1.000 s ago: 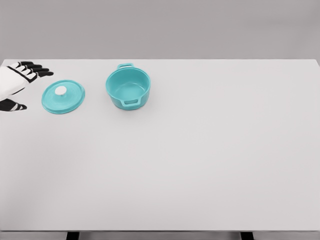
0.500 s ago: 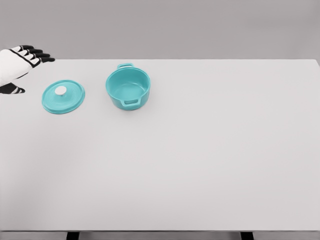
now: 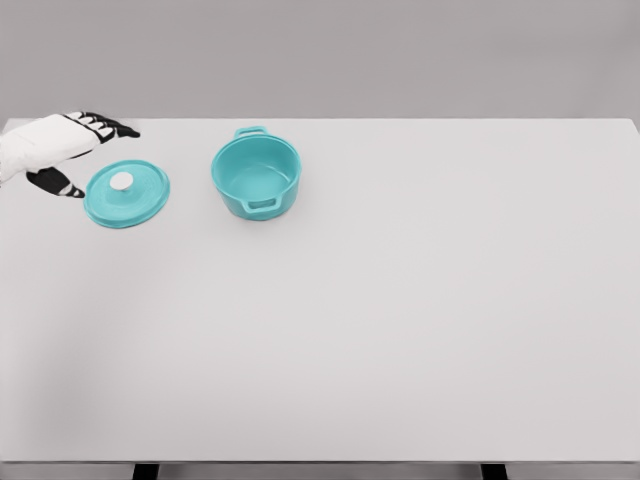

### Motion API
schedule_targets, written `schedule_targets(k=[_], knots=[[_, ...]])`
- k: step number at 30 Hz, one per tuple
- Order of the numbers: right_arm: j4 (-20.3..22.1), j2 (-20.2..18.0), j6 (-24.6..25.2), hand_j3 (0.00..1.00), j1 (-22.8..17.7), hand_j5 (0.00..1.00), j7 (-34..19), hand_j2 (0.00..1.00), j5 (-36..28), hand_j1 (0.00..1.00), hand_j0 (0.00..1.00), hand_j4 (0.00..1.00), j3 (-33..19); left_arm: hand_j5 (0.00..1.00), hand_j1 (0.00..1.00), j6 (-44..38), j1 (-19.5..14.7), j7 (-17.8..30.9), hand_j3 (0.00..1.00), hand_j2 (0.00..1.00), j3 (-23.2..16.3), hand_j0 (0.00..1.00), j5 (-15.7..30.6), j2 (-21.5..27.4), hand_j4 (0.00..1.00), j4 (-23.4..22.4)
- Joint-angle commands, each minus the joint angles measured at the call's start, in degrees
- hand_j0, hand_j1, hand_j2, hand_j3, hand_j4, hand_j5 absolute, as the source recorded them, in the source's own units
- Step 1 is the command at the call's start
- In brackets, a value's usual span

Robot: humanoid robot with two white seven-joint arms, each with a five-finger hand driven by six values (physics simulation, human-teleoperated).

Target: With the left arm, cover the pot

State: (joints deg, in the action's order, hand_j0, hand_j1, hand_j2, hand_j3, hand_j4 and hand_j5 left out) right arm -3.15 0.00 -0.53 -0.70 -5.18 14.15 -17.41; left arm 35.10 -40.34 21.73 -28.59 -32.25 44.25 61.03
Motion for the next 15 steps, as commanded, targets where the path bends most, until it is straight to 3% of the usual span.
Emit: schedule_targets(k=[1, 6, 12, 15], knots=[[0.0, 0.0, 0.0, 1.0, 0.0, 1.0, 0.0, 1.0, 0.0, 1.0, 1.0, 1.0, 0.0, 1.0, 1.0, -0.1, 0.0, 2.9, 1.0, 1.0, -1.4, 1.0, 0.5, -0.5, 1.0, -0.9], [0.0, 0.0, 0.0, 1.0, 0.0, 1.0, 0.0, 1.0, 0.0, 1.0, 1.0, 1.0, 0.0, 1.0, 1.0, -0.1, -5.5, 3.6, 1.0, 1.0, -5.6, 1.0, 0.8, -0.5, 1.0, -4.0], [0.0, 0.0, 0.0, 1.0, 0.0, 1.0, 0.0, 1.0, 0.0, 1.0, 1.0, 1.0, 0.0, 0.94, 0.94, -0.1, -8.3, 3.5, 0.94, 0.94, -8.2, 0.94, 1.2, -0.7, 0.94, -6.4], [0.0, 0.0, 0.0, 1.0, 0.0, 1.0, 0.0, 1.0, 0.0, 1.0, 1.0, 1.0, 0.0, 0.94, 0.94, -0.1, -10.5, 3.5, 0.94, 0.94, -10.4, 0.94, 1.2, -2.7, 0.94, -11.3]])
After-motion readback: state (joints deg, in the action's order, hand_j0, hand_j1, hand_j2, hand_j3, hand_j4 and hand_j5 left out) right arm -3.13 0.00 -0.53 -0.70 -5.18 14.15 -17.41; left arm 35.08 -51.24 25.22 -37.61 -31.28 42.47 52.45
